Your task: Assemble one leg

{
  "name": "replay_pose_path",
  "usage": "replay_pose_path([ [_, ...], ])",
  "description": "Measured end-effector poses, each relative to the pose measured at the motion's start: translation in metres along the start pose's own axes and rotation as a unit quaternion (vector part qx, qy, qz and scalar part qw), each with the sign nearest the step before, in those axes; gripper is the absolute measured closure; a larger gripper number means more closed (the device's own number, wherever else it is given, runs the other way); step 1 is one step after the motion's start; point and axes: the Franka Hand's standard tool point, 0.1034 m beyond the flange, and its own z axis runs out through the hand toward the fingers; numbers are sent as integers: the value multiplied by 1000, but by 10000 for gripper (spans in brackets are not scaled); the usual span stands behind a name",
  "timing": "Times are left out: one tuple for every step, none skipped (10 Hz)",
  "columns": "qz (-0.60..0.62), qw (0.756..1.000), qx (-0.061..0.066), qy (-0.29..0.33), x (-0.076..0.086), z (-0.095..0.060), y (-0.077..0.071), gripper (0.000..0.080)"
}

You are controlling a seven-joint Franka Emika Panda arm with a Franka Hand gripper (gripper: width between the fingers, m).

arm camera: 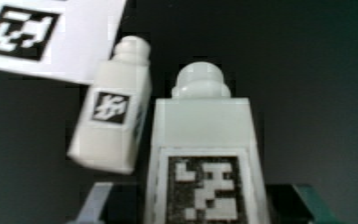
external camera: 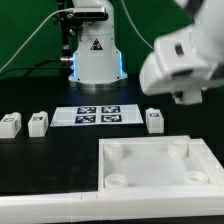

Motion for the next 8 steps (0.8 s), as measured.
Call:
replay_pose_path([
  [-6, 999, 2, 43, -2, -26, 12, 508],
  [-5, 994, 4, 107, 6, -49, 19, 508],
  [-3, 985, 3, 174, 10, -71, 25, 508],
  [1, 971, 0, 239, 11, -85, 29, 508],
  [1, 963, -2, 268, 9, -78, 29, 508],
  [0, 947, -3, 322, 14, -80, 29, 508],
  [0, 926, -4, 377, 15, -82, 30, 508],
  [-2, 908, -5, 420, 15, -81, 31, 508],
])
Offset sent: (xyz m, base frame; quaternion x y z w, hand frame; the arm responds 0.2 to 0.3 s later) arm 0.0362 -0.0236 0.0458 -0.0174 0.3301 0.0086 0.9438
